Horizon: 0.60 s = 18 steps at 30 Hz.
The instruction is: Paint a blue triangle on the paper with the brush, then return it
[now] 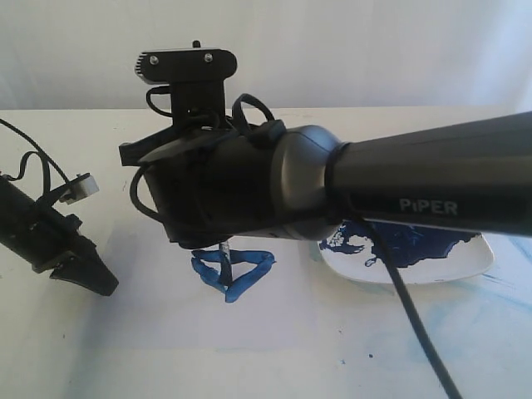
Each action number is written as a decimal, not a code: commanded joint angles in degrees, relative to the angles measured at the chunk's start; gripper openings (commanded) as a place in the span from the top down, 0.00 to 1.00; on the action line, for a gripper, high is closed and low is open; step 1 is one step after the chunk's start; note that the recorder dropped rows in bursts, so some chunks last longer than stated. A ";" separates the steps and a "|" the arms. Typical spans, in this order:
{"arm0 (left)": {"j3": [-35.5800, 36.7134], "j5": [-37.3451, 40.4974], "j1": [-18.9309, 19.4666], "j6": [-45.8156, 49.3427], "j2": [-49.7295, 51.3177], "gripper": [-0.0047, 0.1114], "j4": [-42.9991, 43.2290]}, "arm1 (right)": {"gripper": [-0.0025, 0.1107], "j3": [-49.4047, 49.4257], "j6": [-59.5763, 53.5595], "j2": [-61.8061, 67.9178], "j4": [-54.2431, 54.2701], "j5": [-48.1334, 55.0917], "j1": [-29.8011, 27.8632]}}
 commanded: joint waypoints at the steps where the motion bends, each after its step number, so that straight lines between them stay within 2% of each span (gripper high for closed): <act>1: 0.30 1.15 0.03 0.19 0.29 0.96 -0.98 | 0.98 -0.18 -0.86 -0.67 -0.32 -1.62 0.76; 18: 0.30 0.82 0.03 1.14 0.29 0.96 -1.21 | 0.98 2.44 -0.56 -2.45 -0.32 -2.30 0.84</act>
